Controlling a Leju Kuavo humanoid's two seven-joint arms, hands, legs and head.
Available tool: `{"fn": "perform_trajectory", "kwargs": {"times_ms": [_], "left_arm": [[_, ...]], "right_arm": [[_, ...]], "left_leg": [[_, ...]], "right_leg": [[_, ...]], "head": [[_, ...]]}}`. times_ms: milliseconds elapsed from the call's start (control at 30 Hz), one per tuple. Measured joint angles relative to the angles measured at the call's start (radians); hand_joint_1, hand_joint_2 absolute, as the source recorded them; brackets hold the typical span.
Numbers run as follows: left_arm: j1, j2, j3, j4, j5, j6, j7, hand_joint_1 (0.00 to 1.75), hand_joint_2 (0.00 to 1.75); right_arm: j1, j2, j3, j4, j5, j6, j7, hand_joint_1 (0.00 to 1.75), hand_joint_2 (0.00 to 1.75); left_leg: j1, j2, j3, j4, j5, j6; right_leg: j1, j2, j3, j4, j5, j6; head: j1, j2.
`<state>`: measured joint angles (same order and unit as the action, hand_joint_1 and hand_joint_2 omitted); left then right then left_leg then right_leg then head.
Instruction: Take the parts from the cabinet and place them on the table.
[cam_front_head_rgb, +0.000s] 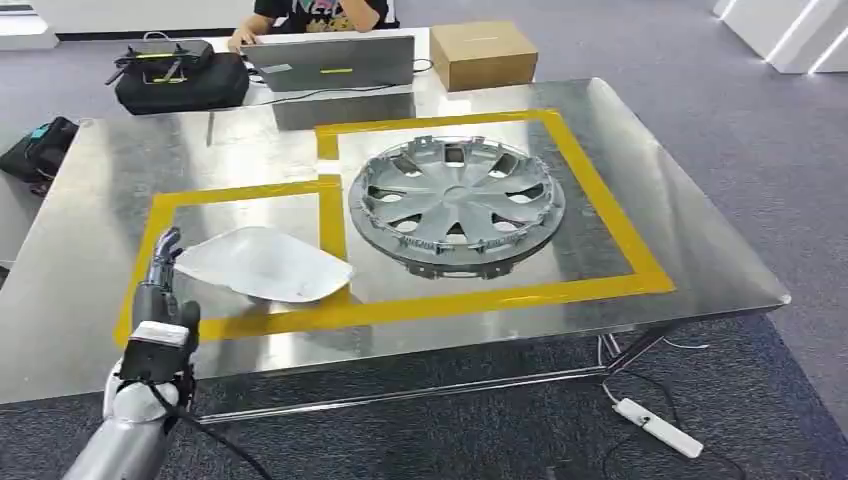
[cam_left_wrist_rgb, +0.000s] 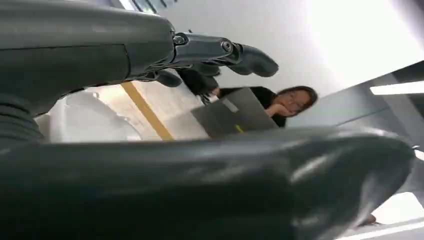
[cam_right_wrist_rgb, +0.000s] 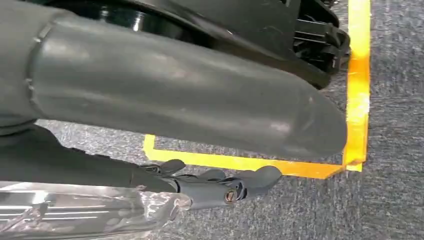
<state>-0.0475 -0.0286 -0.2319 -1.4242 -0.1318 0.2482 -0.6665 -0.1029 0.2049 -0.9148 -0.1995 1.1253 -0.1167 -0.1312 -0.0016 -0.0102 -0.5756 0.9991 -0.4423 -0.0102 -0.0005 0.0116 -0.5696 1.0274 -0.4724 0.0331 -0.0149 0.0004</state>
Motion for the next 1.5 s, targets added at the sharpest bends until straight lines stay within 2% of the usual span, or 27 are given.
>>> {"fn": "perform_trajectory", "kwargs": {"times_ms": [133,233,367,500,533,633,700,733,767,833,867,900,933,967,1033,1067,1100,1133,1200,1233,1267,1300,1367,1400,1433,1467,1500], "left_arm": [[0.074,-0.001,0.002,-0.149,0.124,-0.097,-0.026,0.00,0.00],[0.127,-0.002,0.015,-0.251,0.178,-0.143,-0.032,0.00,0.00],[0.183,-0.002,0.053,-0.377,0.175,-0.213,-0.034,0.00,0.00],[0.224,-0.003,0.090,-0.444,0.179,-0.256,-0.034,0.00,0.00],[0.234,-0.003,0.099,-0.455,0.180,-0.263,-0.034,0.00,0.00],[0.260,-0.008,0.128,-0.484,0.176,-0.285,-0.034,0.00,0.00],[0.267,-0.015,0.140,-0.499,0.178,-0.296,-0.034,0.00,0.00],[0.267,-0.021,0.145,-0.504,0.185,-0.306,-0.034,0.00,0.00],[0.267,-0.028,0.151,-0.506,0.193,-0.318,-0.034,0.00,0.00],[0.270,-0.034,0.159,-0.506,0.190,-0.332,-0.034,0.00,0.00],[0.269,-0.036,0.160,-0.507,0.177,-0.337,-0.034,0.00,0.00],[0.269,-0.037,0.160,-0.506,0.171,-0.337,-0.034,0.00,0.00],[0.268,-0.038,0.160,-0.506,0.158,-0.327,-0.034,0.00,0.00],[0.268,-0.038,0.160,-0.506,0.151,-0.318,-0.034,0.00,0.00],[0.262,-0.039,0.160,-0.502,0.147,-0.298,-0.034,0.00,0.00],[0.258,-0.039,0.161,-0.501,0.142,-0.286,-0.034,0.00,0.00],[0.254,-0.040,0.161,-0.500,0.141,-0.276,-0.034,0.00,0.00],[0.254,-0.043,0.161,-0.500,0.141,-0.268,-0.034,0.00,0.00],[0.259,-0.048,0.160,-0.497,0.149,-0.259,-0.034,0.00,0.00],[0.262,-0.050,0.159,-0.494,0.156,-0.255,-0.034,0.00,0.00],[0.266,-0.052,0.159,-0.492,0.163,-0.251,-0.034,0.00,0.00],[0.267,-0.052,0.159,-0.490,0.167,-0.249,-0.034,0.00,0.00],[0.271,-0.053,0.159,-0.484,0.186,-0.256,-0.034,0.00,0.00],[0.274,-0.052,0.162,-0.481,0.195,-0.265,-0.034,0.00,0.00],[0.275,-0.053,0.167,-0.478,0.199,-0.275,-0.034,0.00,0.00],[0.275,-0.054,0.175,-0.476,0.202,-0.281,-0.034,0.00,0.00],[0.275,-0.054,0.179,-0.475,0.202,-0.285,-0.034,0.00,0.00]], "right_arm": [[0.005,0.000,-0.012,0.000,-0.022,-0.005,-0.010,0.00,0.00],[0.010,0.000,-0.026,0.000,-0.039,-0.009,-0.013,0.00,0.00],[0.016,0.000,-0.047,0.000,-0.059,-0.010,-0.023,0.00,0.00],[0.018,0.000,-0.064,0.000,-0.078,-0.008,-0.039,0.00,0.00],[0.019,0.000,-0.069,0.000,-0.081,-0.007,-0.039,0.00,0.00],[0.021,0.000,-0.078,0.000,-0.080,-0.011,-0.031,0.00,0.00],[0.022,0.000,-0.079,0.000,-0.078,-0.014,-0.025,0.00,0.00],[0.023,-0.002,-0.080,0.000,-0.079,-0.017,-0.028,0.00,0.00],[0.024,-0.003,-0.082,0.000,-0.082,-0.019,-0.038,0.00,0.00],[0.024,-0.011,-0.091,0.000,-0.091,-0.023,-0.061,0.00,0.00],[0.024,-0.017,-0.095,0.000,-0.097,-0.025,-0.069,0.00,0.00],[0.025,-0.018,-0.098,0.000,-0.102,-0.026,-0.073,0.00,0.00],[0.026,-0.027,-0.106,0.000,-0.117,-0.027,-0.076,0.00,0.00],[0.025,-0.029,-0.113,0.000,-0.127,-0.028,-0.077,0.00,0.00],[0.024,-0.034,-0.125,0.000,-0.130,-0.023,-0.081,0.00,0.00],[0.021,-0.030,-0.125,0.000,-0.117,-0.018,-0.081,0.00,0.00],[0.022,-0.031,-0.125,0.000,-0.103,-0.017,-0.081,0.00,0.00],[0.022,-0.031,-0.125,0.000,-0.085,-0.019,-0.078,0.00,0.00],[0.026,-0.029,-0.123,0.000,-0.074,-0.026,-0.052,0.00,0.00],[0.027,-0.026,-0.123,0.000,-0.075,-0.032,-0.024,0.00,0.00],[0.029,-0.024,-0.123,0.000,-0.080,-0.040,0.002,0.00,0.00],[0.031,-0.024,-0.124,0.000,-0.081,-0.042,0.011,0.00,0.00],[0.036,-0.025,-0.124,0.000,-0.074,-0.045,0.016,0.00,0.00],[0.038,-0.025,-0.124,0.000,-0.072,-0.047,0.015,0.00,0.00],[0.039,-0.025,-0.124,0.000,-0.072,-0.050,0.009,0.00,0.00],[0.039,-0.026,-0.124,0.000,-0.073,-0.052,0.001,0.00,0.00],[0.038,-0.027,-0.124,0.000,-0.075,-0.053,-0.004,0.00,0.00]], "left_leg": [[0.000,0.000,0.000,0.000,-0.001,0.001],[0.000,0.000,-0.001,0.000,-0.001,0.001],[0.000,0.000,-0.001,0.000,-0.001,0.000],[0.000,0.000,-0.001,0.000,-0.002,0.001],[-0.003,0.000,-0.002,0.005,-0.007,0.009],[-0.007,0.000,-0.002,0.005,-0.008,0.018],[-0.002,0.001,0.004,-0.015,0.008,0.027],[0.006,0.005,0.011,-0.026,0.016,0.026],[0.009,0.006,0.013,-0.031,0.019,0.031],[0.011,0.009,0.011,-0.031,0.019,0.032],[0.011,0.009,0.009,-0.031,0.020,0.031],[0.013,0.010,0.009,-0.031,0.020,0.030],[0.015,0.010,0.009,-0.031,0.022,0.027],[0.019,0.009,0.009,-0.030,0.023,0.023],[0.028,0.009,0.008,-0.024,0.022,0.007],[0.026,0.007,0.002,-0.018,0.022,-0.004],[0.025,0.006,-0.001,-0.016,0.023,-0.012],[0.024,0.006,-0.001,-0.010,0.027,-0.018],[0.027,0.005,-0.005,-0.012,0.034,-0.030],[0.030,0.006,-0.011,-0.007,0.025,-0.033],[0.029,0.008,-0.024,0.020,-0.014,-0.035],[0.027,0.008,-0.050,0.085,-0.067,-0.037],[0.026,0.008,-0.108,0.250,-0.158,-0.038],[0.026,0.008,-0.119,0.298,-0.175,-0.036],[0.025,0.008,-0.109,0.300,-0.168,-0.032],[0.023,0.008,-0.079,0.262,-0.141,-0.027],[0.019,0.008,-0.030,0.186,-0.104,-0.019]], "right_leg": [[0.000,0.000,0.000,0.000,0.000,0.000],[0.000,0.000,-0.001,0.000,0.000,0.000],[0.000,0.000,-0.001,0.000,-0.001,-0.001],[0.000,0.000,-0.001,-0.001,-0.001,0.000],[-0.003,0.000,0.000,-0.004,0.000,0.004],[-0.007,0.000,0.001,-0.007,0.000,0.010],[-0.003,0.000,0.007,-0.012,0.008,0.020],[-0.004,-0.001,-0.002,-0.003,-0.006,0.021],[-0.002,-0.002,-0.020,0.041,-0.046,0.024],[-0.008,-0.004,-0.085,0.197,-0.126,0.034],[-0.009,-0.004,-0.114,0.264,-0.152,0.039],[-0.011,-0.004,-0.126,0.294,-0.154,0.042],[-0.014,-0.004,-0.114,0.274,-0.130,0.045],[-0.016,-0.004,-0.082,0.215,-0.092,0.050],[-0.027,-0.008,0.026,0.023,-0.011,0.064],[-0.021,0.001,0.061,-0.016,-0.032,0.067],[-0.021,0.011,0.048,-0.004,-0.012,0.043],[-0.021,0.011,0.043,-0.009,-0.022,0.035],[-0.019,0.013,0.031,0.000,-0.017,0.017],[-0.021,0.011,0.026,-0.003,-0.010,0.005],[-0.020,0.010,0.016,-0.003,-0.004,-0.004],[-0.019,0.008,0.006,-0.003,0.004,-0.013],[-0.013,0.004,-0.016,-0.002,0.018,-0.021],[-0.010,0.003,-0.025,-0.001,0.024,-0.022],[-0.007,0.003,-0.034,-0.001,0.031,-0.023],[-0.005,0.003,-0.042,-0.001,0.038,-0.022],[-0.003,0.003,-0.050,-0.001,0.045,-0.020]], "head": [[0.000,0.000],[0.000,0.000],[0.000,0.000],[0.000,0.000],[0.000,0.000],[0.000,0.000],[-0.001,0.000],[0.000,0.000],[0.006,0.000],[0.008,0.000],[0.009,0.000],[0.009,0.000],[0.009,0.000],[0.009,0.000],[0.010,0.000],[0.014,0.000],[0.012,0.000],[0.014,0.000],[0.011,0.000],[0.010,0.000],[0.006,0.000],[0.003,0.000],[0.001,0.000],[0.002,0.000],[0.002,0.000],[0.002,0.000],[0.002,0.000]]}}
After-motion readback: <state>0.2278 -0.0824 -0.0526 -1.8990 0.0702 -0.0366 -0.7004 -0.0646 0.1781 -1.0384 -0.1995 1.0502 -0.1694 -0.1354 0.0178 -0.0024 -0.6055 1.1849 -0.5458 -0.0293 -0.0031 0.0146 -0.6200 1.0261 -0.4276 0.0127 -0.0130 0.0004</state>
